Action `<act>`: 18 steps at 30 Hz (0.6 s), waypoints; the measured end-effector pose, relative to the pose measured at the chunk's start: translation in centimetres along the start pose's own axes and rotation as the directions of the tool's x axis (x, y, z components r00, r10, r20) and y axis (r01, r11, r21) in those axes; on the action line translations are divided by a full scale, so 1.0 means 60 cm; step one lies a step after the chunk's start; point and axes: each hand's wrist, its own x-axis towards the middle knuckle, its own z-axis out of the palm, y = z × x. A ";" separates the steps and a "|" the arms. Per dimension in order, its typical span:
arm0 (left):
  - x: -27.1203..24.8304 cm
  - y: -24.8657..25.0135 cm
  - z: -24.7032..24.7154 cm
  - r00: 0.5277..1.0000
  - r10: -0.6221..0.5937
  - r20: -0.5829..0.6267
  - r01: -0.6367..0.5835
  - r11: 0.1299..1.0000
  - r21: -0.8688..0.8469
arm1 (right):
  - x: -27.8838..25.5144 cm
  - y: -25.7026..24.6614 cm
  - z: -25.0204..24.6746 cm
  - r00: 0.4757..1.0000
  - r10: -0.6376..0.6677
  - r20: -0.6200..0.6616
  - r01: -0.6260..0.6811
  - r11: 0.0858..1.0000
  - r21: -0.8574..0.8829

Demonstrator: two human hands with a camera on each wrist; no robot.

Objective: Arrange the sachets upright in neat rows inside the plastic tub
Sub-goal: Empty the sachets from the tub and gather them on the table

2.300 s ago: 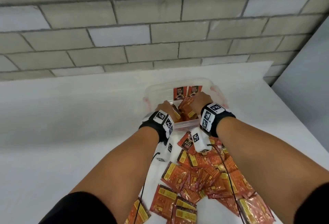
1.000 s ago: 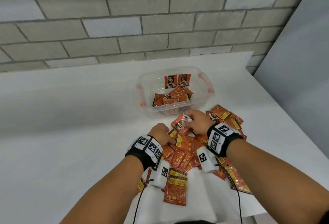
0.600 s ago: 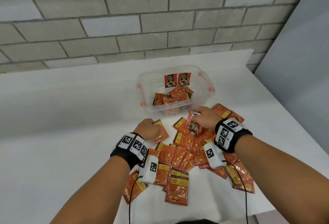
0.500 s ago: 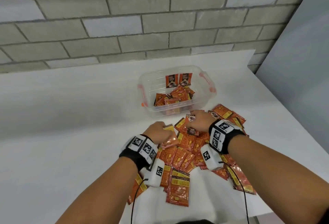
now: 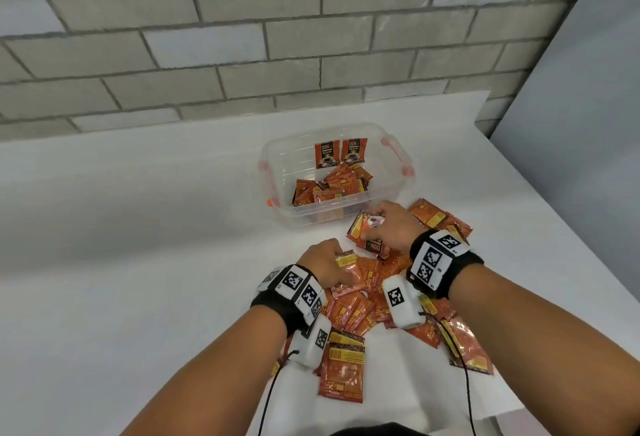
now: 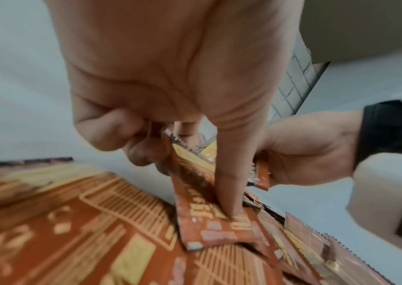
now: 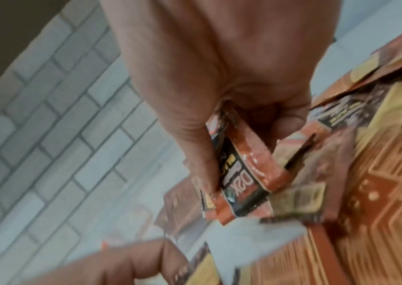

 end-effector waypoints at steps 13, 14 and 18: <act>0.034 0.038 0.015 0.993 0.115 0.014 -0.115 0.962 0.249 | -0.024 0.112 -0.067 0.989 0.142 -0.043 -0.129 0.969 0.210; 0.036 0.039 0.014 0.994 0.105 0.012 -0.104 0.960 0.261 | -0.030 0.108 -0.070 0.989 0.133 -0.059 -0.117 0.969 0.220; 0.039 0.042 0.003 0.998 0.063 -0.015 -0.055 0.948 0.314 | -0.070 0.101 -0.097 0.989 0.069 -0.133 -0.022 0.945 0.325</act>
